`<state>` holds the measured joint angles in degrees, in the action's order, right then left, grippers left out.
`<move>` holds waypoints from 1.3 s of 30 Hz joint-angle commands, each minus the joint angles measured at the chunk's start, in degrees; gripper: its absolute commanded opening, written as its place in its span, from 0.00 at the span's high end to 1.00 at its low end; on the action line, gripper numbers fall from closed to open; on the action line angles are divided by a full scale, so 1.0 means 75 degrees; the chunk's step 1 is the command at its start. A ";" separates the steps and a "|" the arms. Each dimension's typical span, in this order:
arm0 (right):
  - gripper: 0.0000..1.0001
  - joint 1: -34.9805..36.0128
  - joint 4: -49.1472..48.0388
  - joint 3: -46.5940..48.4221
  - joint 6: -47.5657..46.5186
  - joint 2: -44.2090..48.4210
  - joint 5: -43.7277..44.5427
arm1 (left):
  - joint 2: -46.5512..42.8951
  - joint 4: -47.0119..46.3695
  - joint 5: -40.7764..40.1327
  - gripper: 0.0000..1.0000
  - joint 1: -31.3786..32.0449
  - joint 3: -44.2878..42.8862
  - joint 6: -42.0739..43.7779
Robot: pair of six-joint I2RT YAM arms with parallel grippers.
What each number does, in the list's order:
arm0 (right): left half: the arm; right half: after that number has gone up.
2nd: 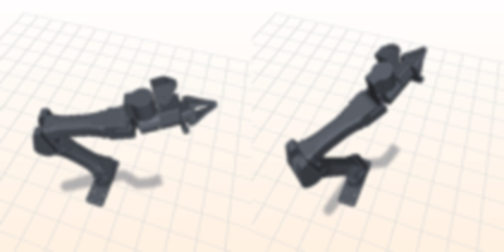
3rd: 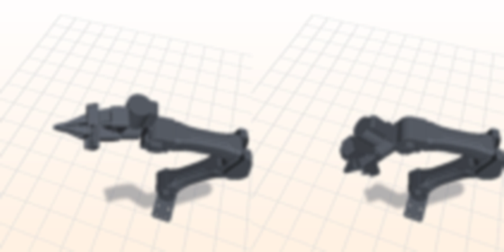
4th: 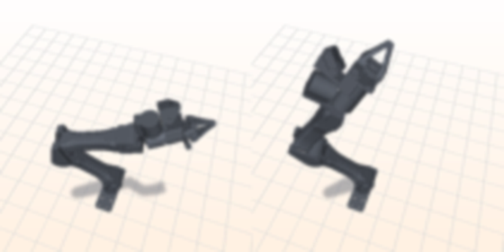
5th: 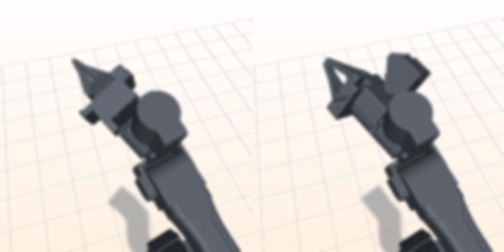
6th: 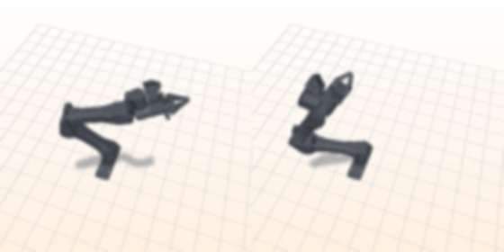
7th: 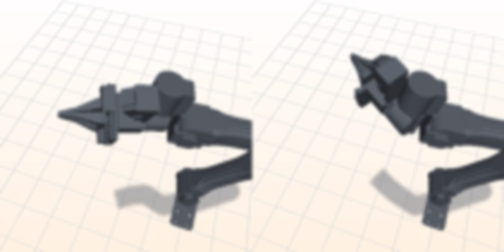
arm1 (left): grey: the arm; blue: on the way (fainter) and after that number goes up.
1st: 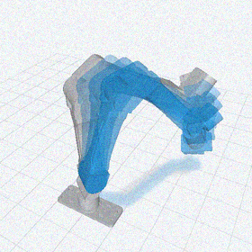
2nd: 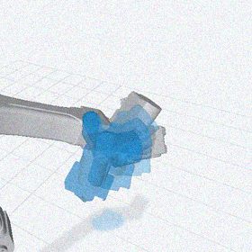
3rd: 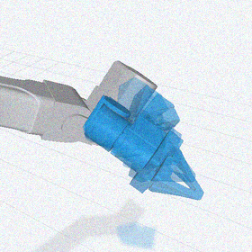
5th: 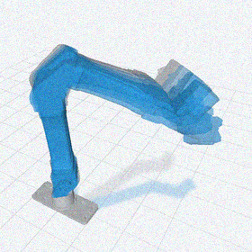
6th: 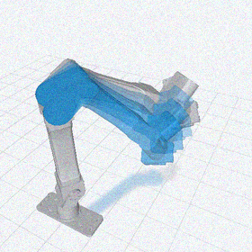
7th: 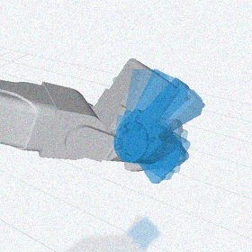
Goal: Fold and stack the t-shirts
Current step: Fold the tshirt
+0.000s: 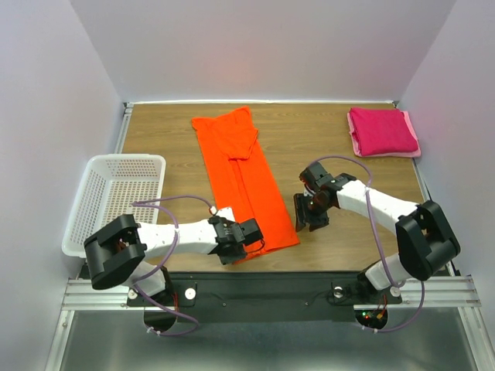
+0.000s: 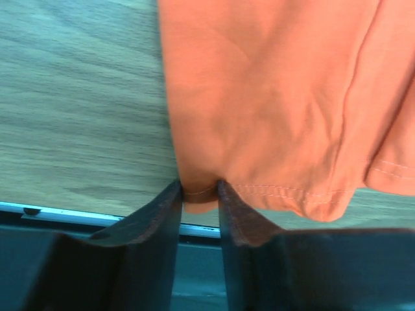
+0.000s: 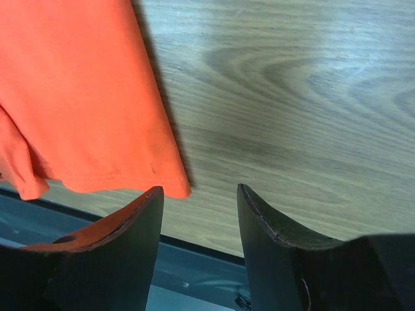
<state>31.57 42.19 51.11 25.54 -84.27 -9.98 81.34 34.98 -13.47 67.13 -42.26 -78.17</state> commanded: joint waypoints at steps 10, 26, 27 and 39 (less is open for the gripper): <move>0.50 0.0501 -0.0481 -0.0112 0.0438 -0.0435 -0.0192 | 0.0580 -0.0410 -0.0043 0.94 0.0014 0.0080 0.0391; 0.59 0.0934 -0.0856 -0.0580 0.0544 -0.1162 0.0135 | 0.0522 -0.0586 -0.0055 1.00 -0.0045 0.0127 0.0661; 0.62 0.0946 -0.0856 -0.0604 0.0532 -0.1232 0.0135 | 0.0487 -0.0586 -0.0055 1.00 -0.0056 0.0127 0.0673; 0.92 0.1040 -0.0810 -0.0499 0.0544 -0.1269 0.0626 | 0.0136 -0.0341 -0.0055 1.00 -0.0127 0.0232 0.0720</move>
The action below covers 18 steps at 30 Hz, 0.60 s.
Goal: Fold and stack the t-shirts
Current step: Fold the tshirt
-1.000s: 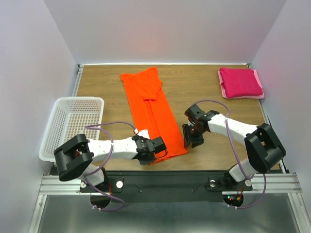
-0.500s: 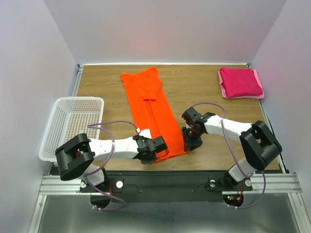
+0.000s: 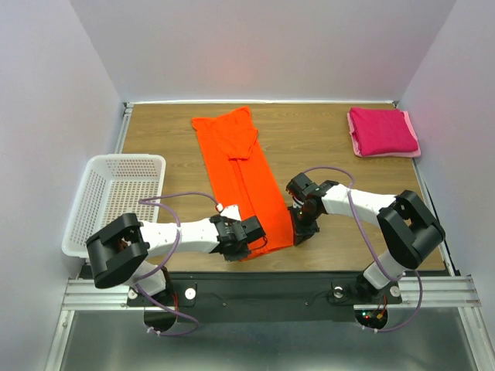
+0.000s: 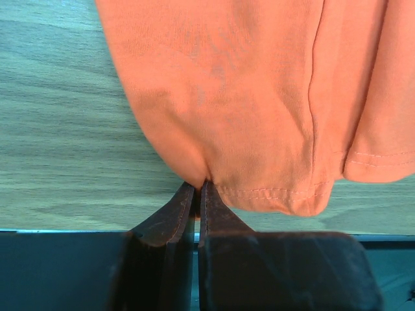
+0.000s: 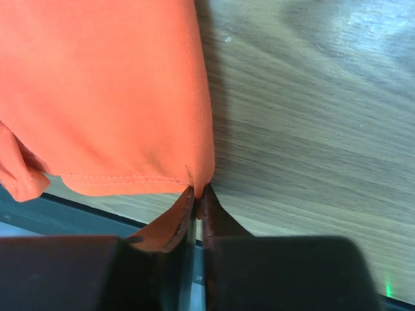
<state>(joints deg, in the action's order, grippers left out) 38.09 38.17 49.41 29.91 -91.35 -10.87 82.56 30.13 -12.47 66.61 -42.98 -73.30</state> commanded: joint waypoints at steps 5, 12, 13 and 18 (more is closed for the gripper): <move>0.99 0.0172 -0.0028 -0.0154 -0.0121 -0.0230 0.1016 | -0.0309 0.0506 -0.0189 1.00 -0.0069 0.0375 0.0070; 0.99 0.0172 0.0687 0.0010 -0.0402 0.0215 0.0935 | -0.0544 0.0600 0.0559 1.00 -0.0057 0.0340 0.0749; 0.99 0.0184 0.0815 -0.0025 -0.0437 0.0285 0.0853 | -0.0613 0.0565 0.0665 1.00 -0.0069 0.0363 0.0750; 0.99 0.0172 0.1202 0.0091 -0.0601 0.0648 0.0816 | -0.1303 0.0564 0.0925 1.00 -0.0069 0.0540 0.0632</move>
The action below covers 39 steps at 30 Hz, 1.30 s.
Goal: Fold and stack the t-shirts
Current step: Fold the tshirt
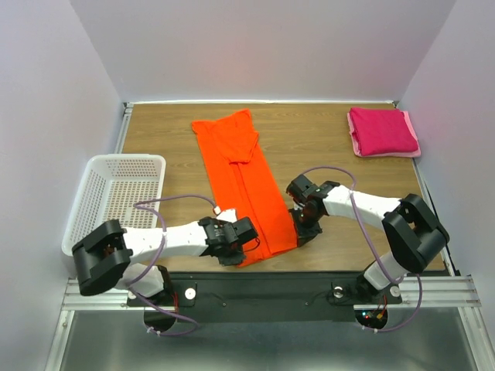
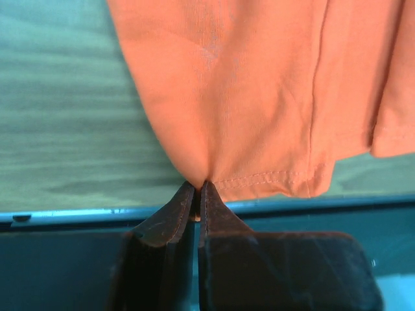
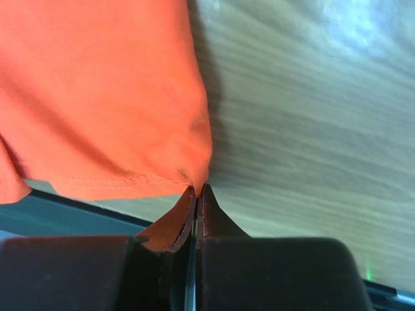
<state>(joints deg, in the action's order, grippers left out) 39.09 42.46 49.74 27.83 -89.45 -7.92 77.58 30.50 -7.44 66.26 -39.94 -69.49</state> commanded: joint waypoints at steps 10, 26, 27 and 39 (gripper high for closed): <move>0.99 0.0026 0.1358 0.2542 -0.0840 -0.0329 0.1653 | -0.1344 0.0539 -0.0378 1.00 -0.2057 -0.0404 0.1577; 1.00 -0.0547 0.1417 0.7441 -0.1742 -0.3447 0.2263 | 0.0460 -0.0937 -0.1445 1.00 -0.5236 -0.2502 0.5127; 0.99 -0.0583 0.1417 0.7860 -0.1777 -0.3576 0.2263 | 0.0577 -0.1077 -0.1422 1.00 -0.5341 -0.2537 0.5245; 0.99 -0.0829 0.1277 0.9294 -0.1754 -0.5089 0.2334 | 0.1761 -0.2543 -0.1445 1.00 -0.5975 -0.3041 0.6593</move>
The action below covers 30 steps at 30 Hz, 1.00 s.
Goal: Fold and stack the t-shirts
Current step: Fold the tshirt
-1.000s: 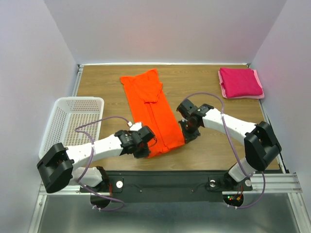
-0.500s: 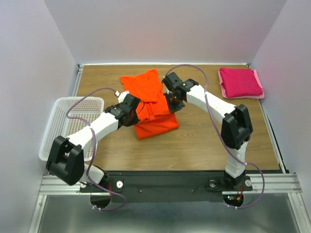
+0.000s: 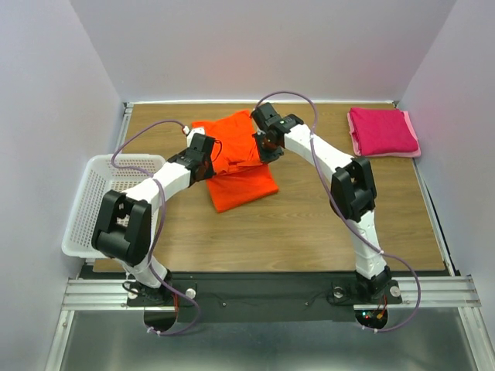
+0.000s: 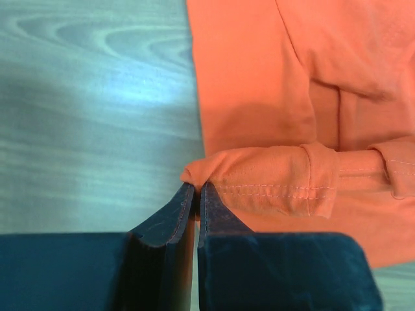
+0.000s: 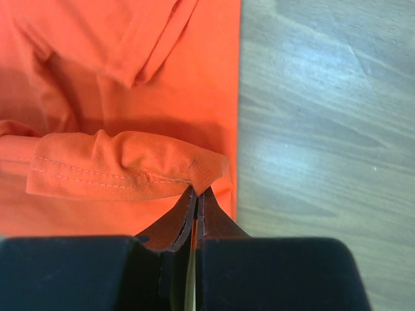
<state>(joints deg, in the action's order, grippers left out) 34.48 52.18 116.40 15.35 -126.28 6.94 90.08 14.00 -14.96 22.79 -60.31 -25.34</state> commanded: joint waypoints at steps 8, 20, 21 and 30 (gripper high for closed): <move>1.00 -0.0425 -0.0196 0.0382 0.0085 -0.0284 0.0504 | 0.0586 -0.0648 -0.0443 1.00 -0.0272 -0.0700 0.0988; 0.99 -0.0461 -0.0968 0.0290 0.0109 -0.0553 0.0715 | 0.1020 -0.0765 -0.0443 1.00 -0.0389 -0.0560 0.0707; 1.00 -0.0461 -0.1028 0.0289 0.0109 -0.0577 0.0727 | 0.1101 -0.0823 -0.0454 1.00 -0.0401 -0.0525 0.0684; 0.99 -0.0461 -0.1391 0.0277 0.0109 -0.0764 0.0774 | 0.1302 -0.0882 -0.0607 1.00 -0.0519 -0.0431 0.0473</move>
<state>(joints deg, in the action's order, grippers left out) 32.29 44.16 117.38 16.51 -132.00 8.16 100.40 6.61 -14.68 20.45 -63.90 -21.69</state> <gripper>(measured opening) 0.025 0.145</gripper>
